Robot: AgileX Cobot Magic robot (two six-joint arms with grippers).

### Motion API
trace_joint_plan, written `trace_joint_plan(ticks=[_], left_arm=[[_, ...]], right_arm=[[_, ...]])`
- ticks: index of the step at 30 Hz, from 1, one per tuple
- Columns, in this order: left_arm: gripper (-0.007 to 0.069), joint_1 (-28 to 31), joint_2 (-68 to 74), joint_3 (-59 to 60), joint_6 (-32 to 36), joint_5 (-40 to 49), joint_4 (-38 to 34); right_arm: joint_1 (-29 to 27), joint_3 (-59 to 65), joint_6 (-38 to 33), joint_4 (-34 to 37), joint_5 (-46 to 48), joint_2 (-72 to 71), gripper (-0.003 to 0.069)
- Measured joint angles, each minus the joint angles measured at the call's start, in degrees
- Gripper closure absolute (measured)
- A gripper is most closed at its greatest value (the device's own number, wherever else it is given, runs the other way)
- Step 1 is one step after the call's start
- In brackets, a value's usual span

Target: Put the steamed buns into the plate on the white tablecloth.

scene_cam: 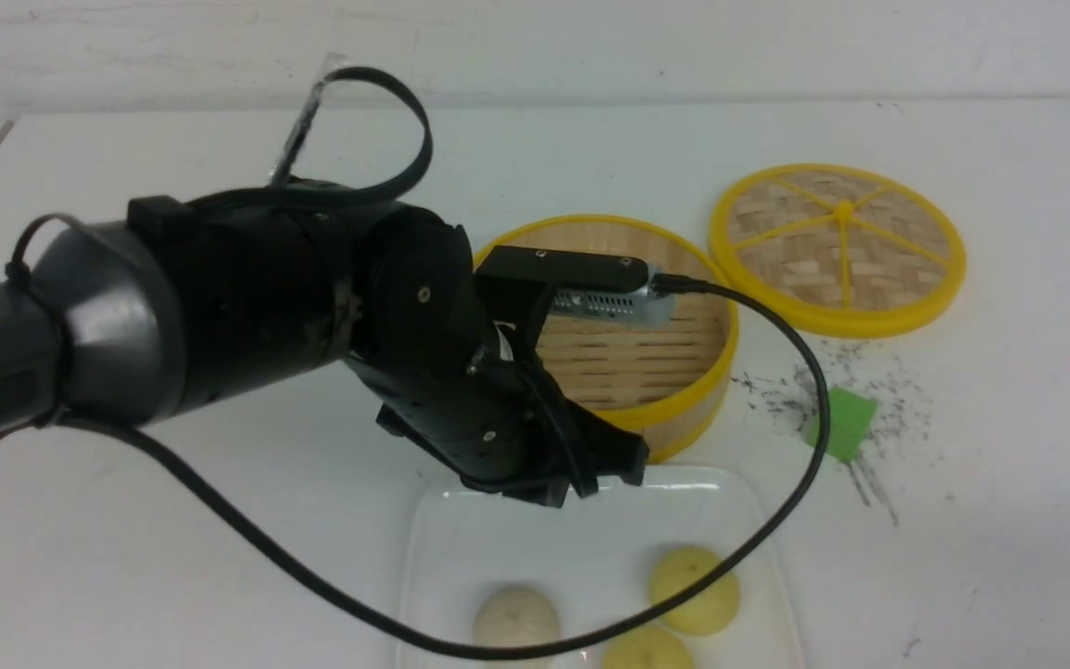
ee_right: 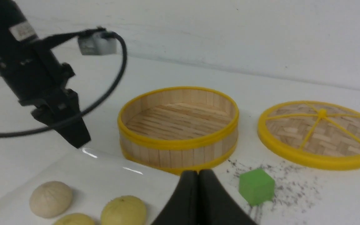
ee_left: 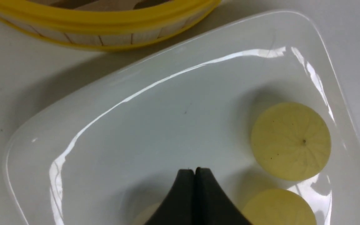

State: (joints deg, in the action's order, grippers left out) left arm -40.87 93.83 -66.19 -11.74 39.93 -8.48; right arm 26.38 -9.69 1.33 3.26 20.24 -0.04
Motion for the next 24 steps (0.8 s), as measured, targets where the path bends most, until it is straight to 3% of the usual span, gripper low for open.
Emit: trace_joint_plan(ticks=[3,11,18,24], left_arm=[[0.0622,0.0,-0.7,0.0,0.0,-0.6,0.4],[0.0622,0.0,-11.7,0.0,0.0,-0.3,5.5],[0.0622,0.0,-25.6,0.0,0.0,6.0,13.1],[0.0622,0.0,-40.6,0.2,-0.7,19.0,19.2]], right_arm=[[-7.0,4.5,0.0,-0.8,0.0,-0.7,0.0651],[-19.0,10.5,0.0,-1.2,0.3,-0.7,0.0643],[-22.6,11.0,0.0,-1.2,1.9,-0.7,0.0633],[-22.7,10.9,0.0,-1.2,2.3,-0.7,0.0622]])
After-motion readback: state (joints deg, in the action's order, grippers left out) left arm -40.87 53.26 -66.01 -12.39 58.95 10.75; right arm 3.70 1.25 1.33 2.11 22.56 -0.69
